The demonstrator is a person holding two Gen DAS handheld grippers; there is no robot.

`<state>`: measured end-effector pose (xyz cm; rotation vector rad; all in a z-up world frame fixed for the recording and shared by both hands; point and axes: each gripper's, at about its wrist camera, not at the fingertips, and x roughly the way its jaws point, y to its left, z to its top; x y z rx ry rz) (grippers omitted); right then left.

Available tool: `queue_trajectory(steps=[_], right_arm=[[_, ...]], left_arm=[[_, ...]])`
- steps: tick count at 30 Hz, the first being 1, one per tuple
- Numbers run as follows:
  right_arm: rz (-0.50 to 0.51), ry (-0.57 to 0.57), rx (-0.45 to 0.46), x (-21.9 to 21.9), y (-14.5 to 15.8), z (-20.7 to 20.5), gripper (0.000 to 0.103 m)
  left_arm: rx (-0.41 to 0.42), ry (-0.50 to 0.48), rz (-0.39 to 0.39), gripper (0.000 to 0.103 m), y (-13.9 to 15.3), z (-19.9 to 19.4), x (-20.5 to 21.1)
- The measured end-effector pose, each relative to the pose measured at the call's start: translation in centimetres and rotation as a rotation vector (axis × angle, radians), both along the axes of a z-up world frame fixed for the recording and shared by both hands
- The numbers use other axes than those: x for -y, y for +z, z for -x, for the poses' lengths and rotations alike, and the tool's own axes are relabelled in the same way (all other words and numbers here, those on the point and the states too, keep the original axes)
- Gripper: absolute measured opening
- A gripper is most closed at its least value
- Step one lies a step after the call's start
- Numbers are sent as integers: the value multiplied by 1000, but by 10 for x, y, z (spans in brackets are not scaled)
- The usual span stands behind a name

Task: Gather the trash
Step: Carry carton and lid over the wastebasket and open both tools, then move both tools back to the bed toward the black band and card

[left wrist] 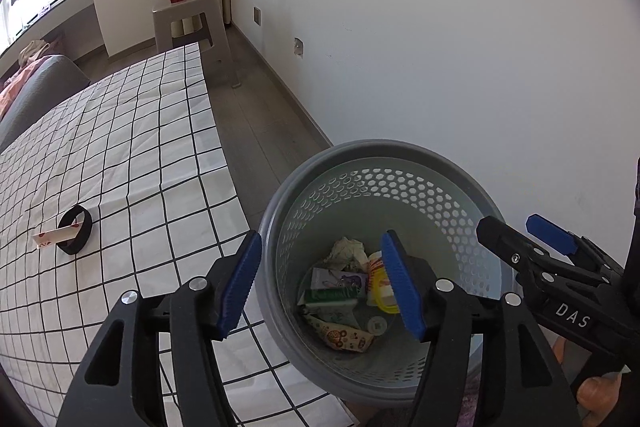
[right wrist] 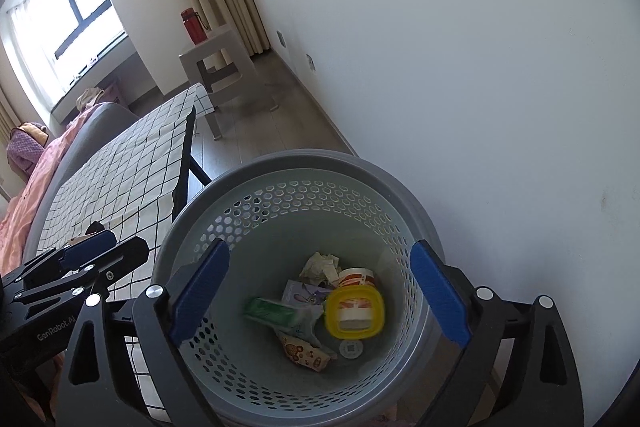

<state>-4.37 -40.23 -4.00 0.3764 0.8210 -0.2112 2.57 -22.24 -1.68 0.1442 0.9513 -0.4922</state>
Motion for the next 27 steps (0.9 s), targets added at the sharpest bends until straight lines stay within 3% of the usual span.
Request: queue_trajectory(steps=[16,27], right_arm=[[41,57,-17,-16,-2,-5,97],[97,144,-24,-48,4,-13,97]], left_arm=[[0,49,16,60,5,6,-23],[20,151,7,60,13,5,-89]])
